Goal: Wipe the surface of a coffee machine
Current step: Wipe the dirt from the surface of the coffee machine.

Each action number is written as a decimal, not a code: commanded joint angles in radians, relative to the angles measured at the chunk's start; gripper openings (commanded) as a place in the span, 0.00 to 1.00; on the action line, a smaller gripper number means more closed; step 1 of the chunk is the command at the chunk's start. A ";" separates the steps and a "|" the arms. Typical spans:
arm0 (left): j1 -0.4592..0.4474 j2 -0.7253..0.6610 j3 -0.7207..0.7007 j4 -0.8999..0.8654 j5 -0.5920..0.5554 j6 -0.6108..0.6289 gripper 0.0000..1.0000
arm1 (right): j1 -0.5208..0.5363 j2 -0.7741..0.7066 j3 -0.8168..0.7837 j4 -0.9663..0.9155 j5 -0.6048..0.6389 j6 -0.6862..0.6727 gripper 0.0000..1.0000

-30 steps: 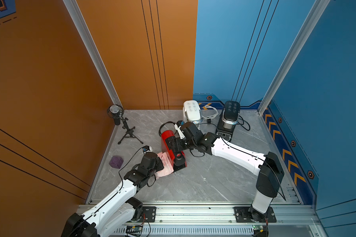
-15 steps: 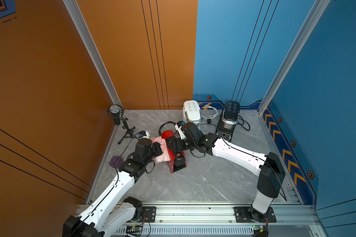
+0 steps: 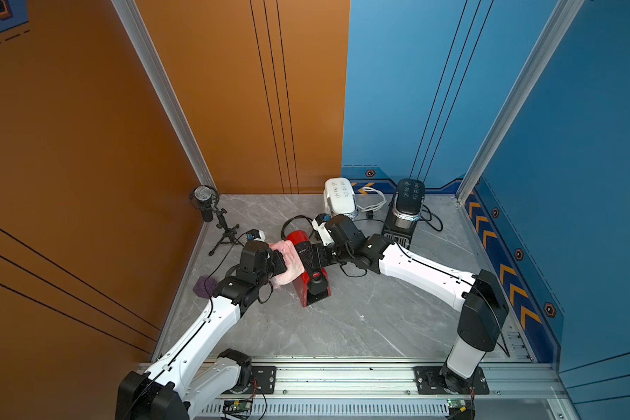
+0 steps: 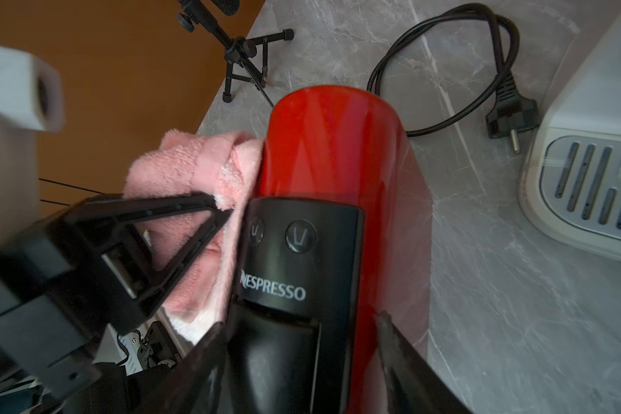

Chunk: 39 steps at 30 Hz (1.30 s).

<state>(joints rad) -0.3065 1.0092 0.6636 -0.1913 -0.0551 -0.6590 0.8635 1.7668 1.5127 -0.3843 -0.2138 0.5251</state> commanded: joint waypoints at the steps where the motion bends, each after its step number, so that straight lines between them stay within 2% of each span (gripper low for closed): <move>1: 0.026 0.049 -0.091 0.130 0.016 -0.028 0.00 | 0.009 0.007 -0.037 -0.090 0.001 -0.002 0.66; 7: -0.001 0.128 -0.202 0.281 -0.013 -0.086 0.00 | 0.013 -0.011 -0.043 -0.112 0.002 -0.002 0.67; 12: -0.066 0.139 -0.210 0.294 0.009 -0.111 0.00 | 0.010 -0.027 -0.046 -0.125 0.016 0.002 0.67; 15: -0.106 0.020 -0.201 0.248 0.002 -0.120 0.00 | 0.007 -0.035 -0.046 -0.126 0.022 0.004 0.67; 18: -0.108 -0.128 -0.115 0.076 -0.045 -0.081 0.00 | 0.007 -0.046 -0.050 -0.126 0.025 0.004 0.67; 21: -0.097 -0.211 -0.049 -0.022 -0.042 -0.050 0.00 | 0.007 -0.053 -0.054 -0.127 0.032 0.006 0.67; 23: -0.101 -0.244 -0.045 -0.024 -0.048 -0.064 0.00 | 0.005 -0.059 -0.056 -0.126 0.047 0.004 0.67; 28: -0.111 -0.193 -0.074 -0.019 -0.039 -0.108 0.00 | -0.008 -0.054 -0.057 -0.125 0.070 0.016 0.67; 35: -0.157 -0.083 -0.132 -0.009 -0.134 -0.162 0.00 | -0.004 -0.016 -0.025 -0.122 0.025 0.029 0.67; 39: -0.169 -0.070 -0.191 0.027 -0.178 -0.186 0.00 | 0.005 0.013 -0.012 -0.119 0.010 0.036 0.66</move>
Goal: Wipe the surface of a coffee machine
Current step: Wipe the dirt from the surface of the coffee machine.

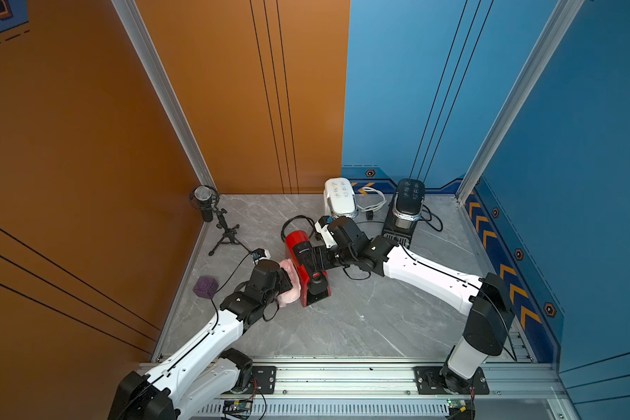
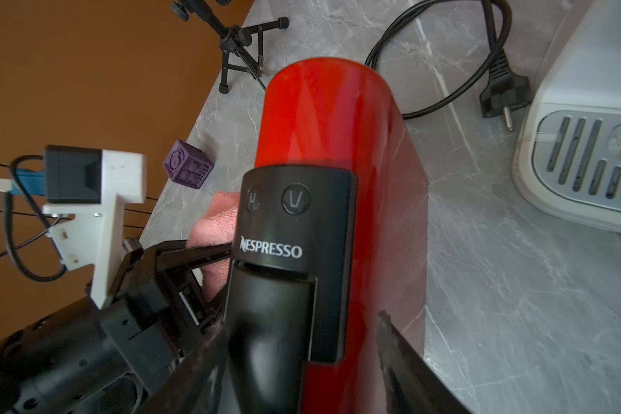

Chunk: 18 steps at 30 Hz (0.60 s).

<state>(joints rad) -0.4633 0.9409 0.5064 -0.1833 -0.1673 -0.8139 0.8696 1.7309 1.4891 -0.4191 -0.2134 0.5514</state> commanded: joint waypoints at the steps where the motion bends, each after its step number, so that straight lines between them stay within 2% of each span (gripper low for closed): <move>1: -0.012 -0.006 -0.054 0.029 -0.074 -0.038 0.00 | 0.001 0.056 0.016 -0.084 0.001 0.011 0.66; 5: -0.012 0.007 -0.163 0.136 -0.062 -0.069 0.00 | 0.016 0.071 0.019 -0.083 0.000 0.008 0.66; 8: -0.018 0.079 -0.231 0.239 -0.030 -0.096 0.00 | 0.017 0.079 0.021 -0.083 0.000 0.014 0.66; 12: -0.064 0.182 -0.171 0.252 0.005 -0.042 0.00 | 0.017 0.066 0.009 -0.083 0.010 0.018 0.66; 14: -0.097 0.150 -0.139 0.242 -0.024 -0.038 0.00 | 0.017 0.055 0.003 -0.083 0.014 0.019 0.66; 18: -0.101 0.022 -0.019 0.076 -0.055 0.007 0.00 | 0.015 0.039 -0.006 -0.086 0.005 0.024 0.66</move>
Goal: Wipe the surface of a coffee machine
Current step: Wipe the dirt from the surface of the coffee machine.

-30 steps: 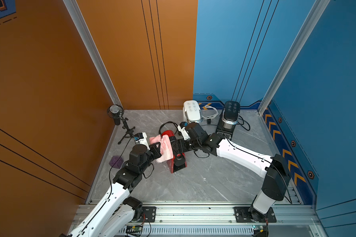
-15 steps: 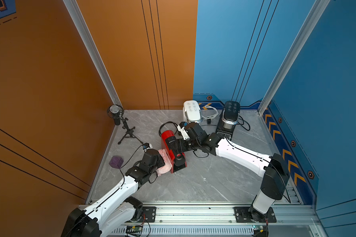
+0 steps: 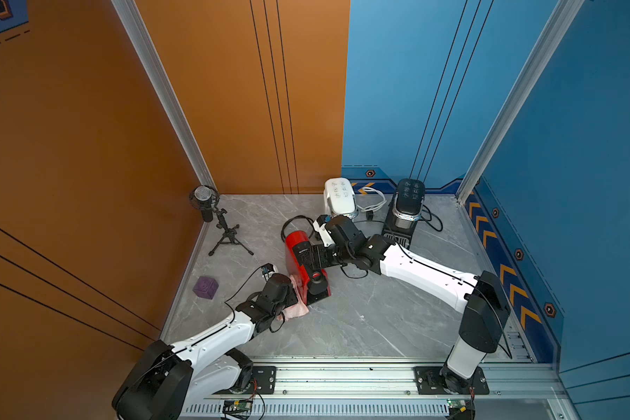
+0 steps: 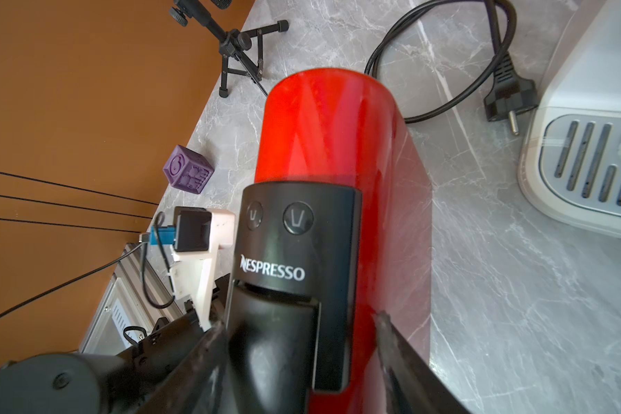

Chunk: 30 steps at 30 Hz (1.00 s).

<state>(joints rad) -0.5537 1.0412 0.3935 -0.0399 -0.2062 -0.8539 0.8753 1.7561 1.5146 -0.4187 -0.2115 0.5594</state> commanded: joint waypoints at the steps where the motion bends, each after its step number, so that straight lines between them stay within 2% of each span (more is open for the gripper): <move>1: -0.009 -0.113 0.126 -0.110 -0.018 0.066 0.00 | 0.009 0.010 -0.034 -0.086 0.002 0.017 0.66; 4: 0.001 -0.204 0.185 -0.222 -0.032 0.084 0.00 | 0.018 0.012 -0.040 -0.083 0.008 0.025 0.66; 9: 0.002 -0.308 0.235 -0.313 -0.028 0.096 0.00 | 0.046 0.002 -0.063 -0.066 0.020 0.039 0.67; 11: 0.009 -0.330 0.268 -0.368 -0.061 0.128 0.00 | 0.046 -0.006 -0.067 -0.066 0.020 0.038 0.67; 14: 0.062 -0.326 0.317 -0.406 -0.039 0.170 0.00 | 0.033 -0.047 -0.078 -0.071 0.014 0.034 0.69; 17: 0.166 -0.289 0.346 -0.409 0.065 0.180 0.00 | 0.016 -0.116 -0.097 -0.079 0.021 0.024 0.77; 21: 0.316 -0.242 0.412 -0.409 0.246 0.202 0.00 | -0.031 -0.207 -0.095 -0.128 0.011 0.008 0.78; 26: 0.421 -0.213 0.521 -0.408 0.442 0.217 0.00 | -0.062 -0.284 -0.075 -0.142 -0.068 -0.006 0.78; 30: 0.453 -0.188 0.614 -0.398 0.590 0.181 0.00 | -0.041 -0.269 -0.034 -0.070 -0.209 0.010 0.76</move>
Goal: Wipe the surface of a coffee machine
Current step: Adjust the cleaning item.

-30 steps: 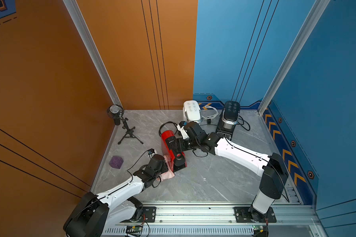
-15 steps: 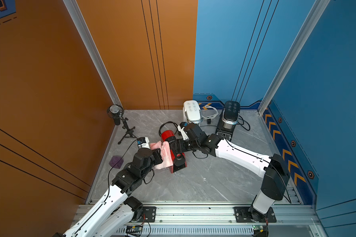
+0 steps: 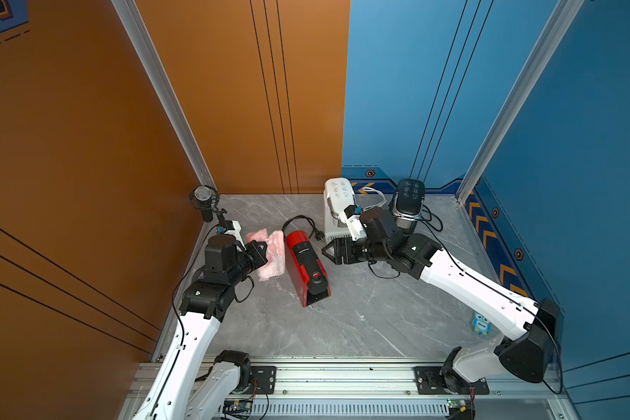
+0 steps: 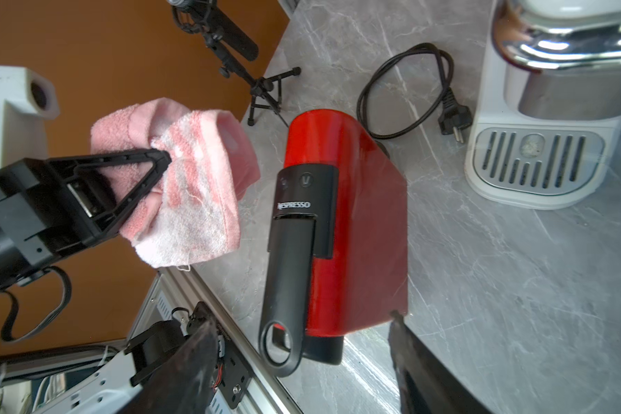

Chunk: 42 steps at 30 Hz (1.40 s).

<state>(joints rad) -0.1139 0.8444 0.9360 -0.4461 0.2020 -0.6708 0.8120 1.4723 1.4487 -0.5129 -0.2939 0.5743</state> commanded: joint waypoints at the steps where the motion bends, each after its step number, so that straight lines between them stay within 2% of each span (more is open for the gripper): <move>1: 0.014 0.016 0.086 0.022 0.216 -0.022 0.00 | 0.027 0.027 0.041 0.050 -0.158 -0.001 0.76; 4: 0.016 0.043 0.144 0.086 0.320 -0.111 0.00 | 0.028 0.071 0.052 0.162 -0.258 0.033 0.78; 7: 0.019 0.062 0.168 0.145 0.398 -0.201 0.00 | 0.023 0.105 0.057 0.302 -0.351 0.077 0.85; 10: 0.020 0.079 0.157 0.216 0.466 -0.291 0.00 | 0.014 0.121 0.050 0.406 -0.372 0.115 0.92; 13: 0.020 0.087 0.105 0.343 0.503 -0.382 0.00 | -0.005 0.134 0.003 0.596 -0.436 0.226 0.93; 16: 0.021 0.094 0.008 0.495 0.530 -0.501 0.00 | -0.008 0.143 -0.002 0.638 -0.435 0.236 0.93; 19: 0.007 0.092 -0.013 0.499 0.521 -0.501 0.00 | -0.016 0.157 0.007 0.660 -0.427 0.244 0.91; 28: -0.015 0.073 -0.017 0.500 0.495 -0.518 0.00 | 0.024 0.230 0.070 0.739 -0.481 0.319 0.67; 30: -0.028 0.068 -0.027 0.501 0.484 -0.518 0.00 | 0.037 0.239 0.076 0.756 -0.492 0.331 0.59; 33: -0.064 0.055 -0.053 0.518 0.453 -0.524 0.00 | 0.057 0.266 0.111 0.737 -0.499 0.314 0.43; 35: -0.083 0.049 -0.068 0.525 0.440 -0.524 0.00 | 0.066 0.290 0.140 0.696 -0.502 0.293 0.28; 42: -0.148 0.027 -0.119 0.529 0.413 -0.521 0.00 | 0.074 0.288 0.138 0.704 -0.479 0.294 0.00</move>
<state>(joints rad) -0.1791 0.8730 0.8501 0.0753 0.5102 -1.1831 0.8349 1.7458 1.5459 0.1211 -0.7631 0.8856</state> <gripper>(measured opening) 0.134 0.103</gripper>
